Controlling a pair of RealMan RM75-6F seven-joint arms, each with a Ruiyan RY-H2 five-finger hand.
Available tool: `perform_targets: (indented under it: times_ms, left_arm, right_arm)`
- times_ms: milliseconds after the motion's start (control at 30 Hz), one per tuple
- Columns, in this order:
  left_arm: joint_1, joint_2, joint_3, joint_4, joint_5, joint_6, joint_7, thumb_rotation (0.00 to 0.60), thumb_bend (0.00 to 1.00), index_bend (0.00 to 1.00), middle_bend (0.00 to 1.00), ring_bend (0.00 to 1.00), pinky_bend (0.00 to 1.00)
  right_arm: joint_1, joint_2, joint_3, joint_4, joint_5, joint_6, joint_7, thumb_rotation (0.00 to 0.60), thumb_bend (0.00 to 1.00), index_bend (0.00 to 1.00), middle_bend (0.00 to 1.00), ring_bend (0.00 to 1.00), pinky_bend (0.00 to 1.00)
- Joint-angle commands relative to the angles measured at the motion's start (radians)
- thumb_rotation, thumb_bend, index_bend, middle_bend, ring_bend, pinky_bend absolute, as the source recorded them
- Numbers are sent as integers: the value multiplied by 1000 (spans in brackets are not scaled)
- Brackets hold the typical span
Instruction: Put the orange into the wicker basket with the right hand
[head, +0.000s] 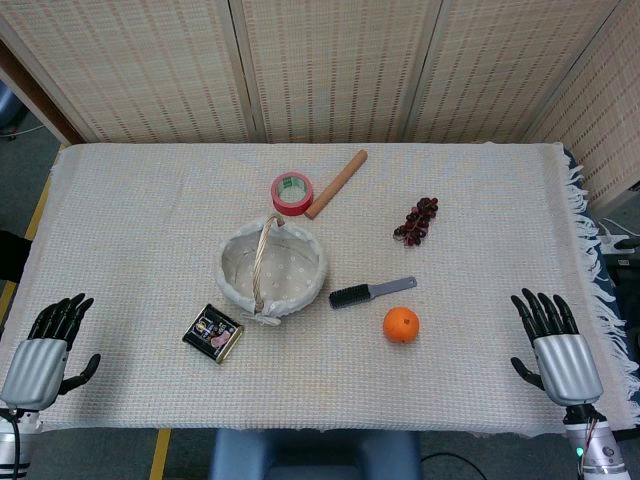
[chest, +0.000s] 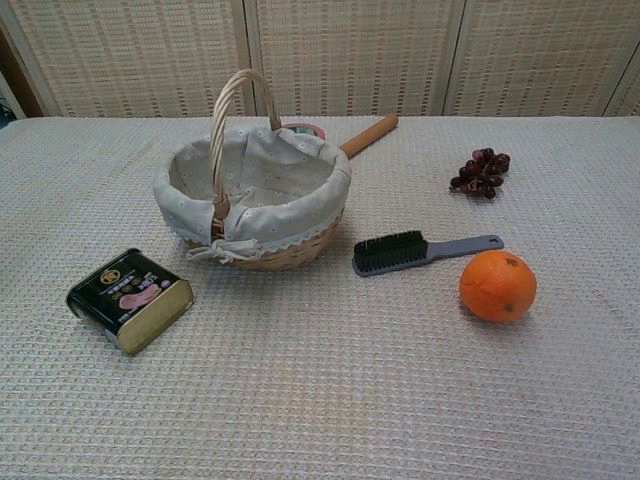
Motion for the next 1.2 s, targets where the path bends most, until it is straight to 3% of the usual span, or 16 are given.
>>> perform_targets:
  times_ms: [33, 167, 433, 633, 900, 1200]
  left_arm:
    - [-1, 0, 0, 0, 0, -1, -1, 600, 340, 0, 0, 0, 75]
    - [-1, 2, 1, -4, 1, -1, 1, 600, 341, 0, 0, 0, 76]
    - [-2, 3, -1, -5, -12, -10, -4, 600, 341, 0, 0, 0, 75]
    - [-1, 5, 1, -7, -8, -10, -7, 600, 343, 0, 0, 0, 76]
    - [-1, 8, 4, -15, -10, -16, -3, 600, 342, 0, 0, 0, 76]
    - [-2, 12, 2, -16, -16, -20, -14, 600, 342, 0, 0, 0, 76]
  right_arm:
    - [1, 2, -3, -2, -3, -2, 1, 600, 112, 0, 0, 0, 16]
    - [0, 8, -7, -12, -5, -6, 16, 600, 111, 0, 0, 0, 16]
    - [29, 39, 1, -134, 68, -100, 0, 600, 111, 0, 0, 0, 16]
    - [94, 28, 36, -244, 180, -213, -120, 600, 108, 0, 0, 0, 16]
    - [217, -97, 100, -312, 410, -342, -306, 600, 108, 0, 0, 0, 15]
    - [317, -266, 121, -269, 564, -358, -442, 600, 108, 0, 0, 0, 15]
